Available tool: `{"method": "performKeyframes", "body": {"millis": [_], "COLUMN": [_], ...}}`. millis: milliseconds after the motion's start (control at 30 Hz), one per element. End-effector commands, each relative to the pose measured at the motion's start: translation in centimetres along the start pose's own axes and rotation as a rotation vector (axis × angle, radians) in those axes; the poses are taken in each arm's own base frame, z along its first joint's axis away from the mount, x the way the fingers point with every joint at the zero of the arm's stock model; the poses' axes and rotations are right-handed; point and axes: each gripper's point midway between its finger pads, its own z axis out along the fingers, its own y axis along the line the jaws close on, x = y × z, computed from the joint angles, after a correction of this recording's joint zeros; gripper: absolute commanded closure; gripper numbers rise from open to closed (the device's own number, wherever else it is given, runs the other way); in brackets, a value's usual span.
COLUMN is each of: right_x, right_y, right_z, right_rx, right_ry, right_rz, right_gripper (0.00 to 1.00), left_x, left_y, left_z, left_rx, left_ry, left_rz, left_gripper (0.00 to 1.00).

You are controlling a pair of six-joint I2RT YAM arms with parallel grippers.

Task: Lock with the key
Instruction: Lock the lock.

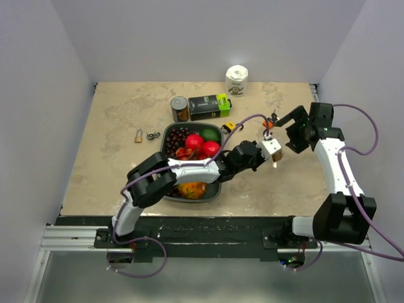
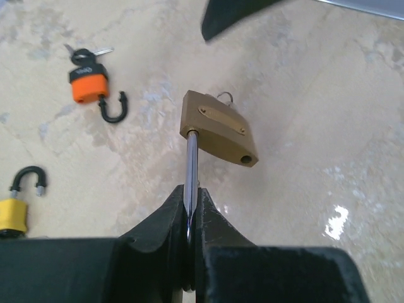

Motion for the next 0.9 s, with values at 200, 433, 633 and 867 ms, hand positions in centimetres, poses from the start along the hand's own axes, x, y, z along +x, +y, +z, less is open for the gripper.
{"method": "performKeyframes", "body": {"millis": [200,433,633,867], "right_x": [-5.4,-0.7,1.8,6.0], "right_y": [6.0,9.5,9.3,6.9], "right_z": [-6.0,-9.8,-12.9,-15.4], "right_rx": [-0.325,-0.747,-0.914,-1.069], "right_ry": [-0.186,-0.005,0.043,0.008], "right_rz": [-0.492,-0.904,-1.216,-1.495], "right_gripper": [0.01,0.01,0.01,0.01], "left_x": [-14.4,-16.4,-15.9,-15.8], "left_y": [0.8,3.1,4.8,3.0], "left_z": [-7.1,-11.2,-15.2,-19.1], "left_rx": [0.317,0.458,0.627,0.753], "left_ry": [-0.335,-0.36,-0.341,-0.36], "left_rz": [-0.139,-0.052,0.012,0.061], "left_gripper": [1.0,1.0,1.0,1.0]}}
